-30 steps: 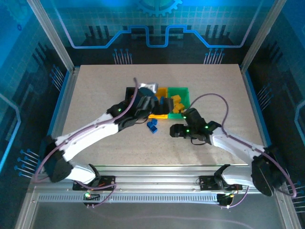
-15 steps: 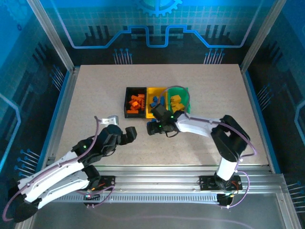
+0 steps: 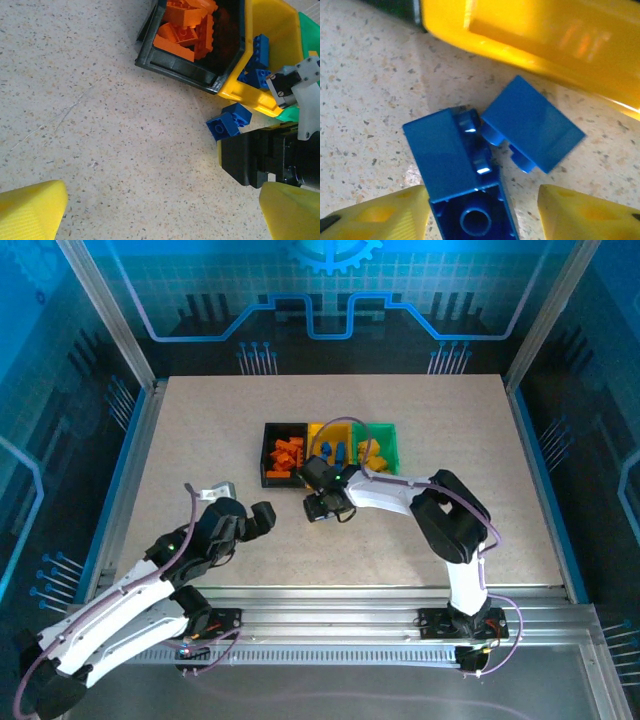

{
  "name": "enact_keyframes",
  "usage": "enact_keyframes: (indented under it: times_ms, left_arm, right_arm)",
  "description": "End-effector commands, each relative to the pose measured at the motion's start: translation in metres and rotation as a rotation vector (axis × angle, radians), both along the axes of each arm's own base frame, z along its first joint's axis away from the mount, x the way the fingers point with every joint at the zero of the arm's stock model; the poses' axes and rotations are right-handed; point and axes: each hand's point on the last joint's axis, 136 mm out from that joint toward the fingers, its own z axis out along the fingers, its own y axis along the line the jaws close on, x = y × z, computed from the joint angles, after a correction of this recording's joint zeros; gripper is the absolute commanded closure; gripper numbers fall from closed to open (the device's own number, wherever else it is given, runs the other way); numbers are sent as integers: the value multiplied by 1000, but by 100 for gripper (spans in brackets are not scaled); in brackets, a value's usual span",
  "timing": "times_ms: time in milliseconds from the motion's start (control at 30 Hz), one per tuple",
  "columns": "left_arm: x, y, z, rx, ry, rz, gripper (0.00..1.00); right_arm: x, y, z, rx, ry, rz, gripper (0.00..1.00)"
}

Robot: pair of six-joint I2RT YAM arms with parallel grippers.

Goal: Sort the legos into containers by color

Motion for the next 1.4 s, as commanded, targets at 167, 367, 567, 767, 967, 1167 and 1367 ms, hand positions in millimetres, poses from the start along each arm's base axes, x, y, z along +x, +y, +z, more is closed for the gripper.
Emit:
enact_keyframes:
  times_ms: [167, 367, 567, 767, 967, 1167, 1367]
  left_arm:
    - [-1, 0, -10, 5, 47, -9, 1]
    - [-1, 1, -13, 5, 52, -8, 1]
    - [0, -2, -19, -17, 60, -7, 1]
    - [1, -14, -17, -42, 72, -57, 1]
    - [1, -20, -23, -33, 106, -87, 1]
    - [5, -30, -25, -41, 113, -127, 1]
    - [15, -46, -29, -31, 132, -179, 1]
  right_arm:
    - [-14, 9, 1, 3, 31, 61, 63]
    - [-28, 13, 55, 177, -28, 77, 66]
    - [8, -4, 119, 210, -167, -34, 64]
    - [75, -28, 107, 168, -124, -225, 62]
    - [117, -35, 88, 132, -90, -297, 61]
    - [134, -41, 93, 131, -92, -340, 55]
    - [132, -35, 125, 195, -129, -311, 33]
